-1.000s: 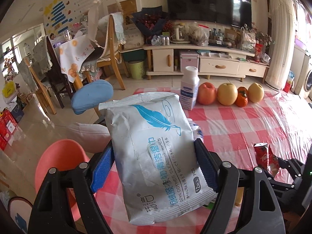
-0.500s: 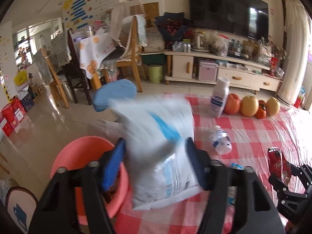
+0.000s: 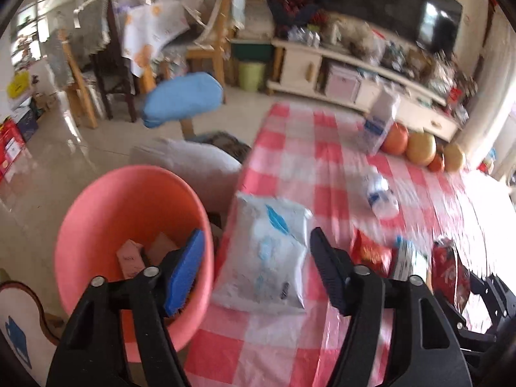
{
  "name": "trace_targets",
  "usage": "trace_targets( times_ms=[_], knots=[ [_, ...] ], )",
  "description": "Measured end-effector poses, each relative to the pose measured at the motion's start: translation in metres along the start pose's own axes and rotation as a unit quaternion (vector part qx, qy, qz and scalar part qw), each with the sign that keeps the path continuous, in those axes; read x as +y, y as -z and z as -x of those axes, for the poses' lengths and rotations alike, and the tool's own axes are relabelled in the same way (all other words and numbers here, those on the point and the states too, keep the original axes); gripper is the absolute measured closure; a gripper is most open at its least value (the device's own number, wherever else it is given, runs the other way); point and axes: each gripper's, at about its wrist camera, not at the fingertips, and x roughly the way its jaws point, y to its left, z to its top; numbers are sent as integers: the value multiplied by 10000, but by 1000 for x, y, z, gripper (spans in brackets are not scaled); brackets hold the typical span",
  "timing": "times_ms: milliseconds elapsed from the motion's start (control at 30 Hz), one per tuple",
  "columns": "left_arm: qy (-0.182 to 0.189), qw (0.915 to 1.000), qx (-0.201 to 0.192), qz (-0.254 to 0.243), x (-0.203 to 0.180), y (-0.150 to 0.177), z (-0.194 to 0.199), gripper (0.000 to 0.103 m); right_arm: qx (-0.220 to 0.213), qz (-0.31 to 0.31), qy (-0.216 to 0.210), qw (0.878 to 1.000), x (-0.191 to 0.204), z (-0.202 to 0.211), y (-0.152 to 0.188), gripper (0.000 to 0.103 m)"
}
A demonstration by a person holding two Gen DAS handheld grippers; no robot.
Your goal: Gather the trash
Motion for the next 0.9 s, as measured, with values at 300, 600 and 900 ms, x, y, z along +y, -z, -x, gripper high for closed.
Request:
trace_targets(
  times_ms=[300,600,900],
  knots=[
    [301,9966,602,-482,-29,8,-37,25,141,32,-248,9996,-1,-8,18,47],
    [291,9961,815,188,-33,11,-57,25,92,-105,-469,9988,-21,3,21,47],
    [-292,9941,996,309,-43,19,-89,11,-25,-345,-526,9980,-49,21,19,47]
  ],
)
